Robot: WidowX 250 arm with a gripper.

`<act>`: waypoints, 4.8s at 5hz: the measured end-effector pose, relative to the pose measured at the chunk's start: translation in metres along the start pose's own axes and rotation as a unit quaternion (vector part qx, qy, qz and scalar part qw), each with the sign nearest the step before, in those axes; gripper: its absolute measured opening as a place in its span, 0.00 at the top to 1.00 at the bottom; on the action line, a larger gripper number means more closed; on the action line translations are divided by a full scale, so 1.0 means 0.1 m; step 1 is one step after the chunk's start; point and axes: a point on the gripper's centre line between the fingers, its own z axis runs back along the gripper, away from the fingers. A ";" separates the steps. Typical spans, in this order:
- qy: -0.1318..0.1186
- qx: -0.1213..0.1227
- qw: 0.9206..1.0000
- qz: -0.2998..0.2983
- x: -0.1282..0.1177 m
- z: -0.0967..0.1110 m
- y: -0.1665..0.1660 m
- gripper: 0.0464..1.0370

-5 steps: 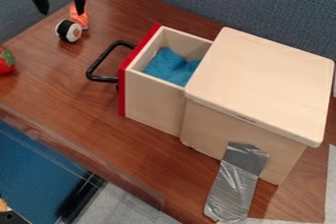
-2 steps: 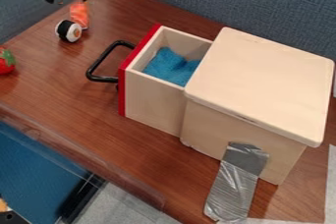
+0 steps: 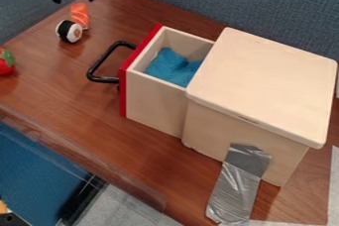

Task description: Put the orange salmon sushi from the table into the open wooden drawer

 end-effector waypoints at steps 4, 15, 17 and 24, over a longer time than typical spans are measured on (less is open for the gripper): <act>0.006 0.036 0.999 0.009 -0.01 -0.39 0.05 0.08; 0.013 -0.156 0.982 -0.105 -1.01 1.58 -1.05 0.47; 0.009 -0.137 0.981 -0.135 -1.33 1.48 -1.30 0.47; 0.021 -0.068 0.986 -0.153 -1.64 1.12 -1.27 0.04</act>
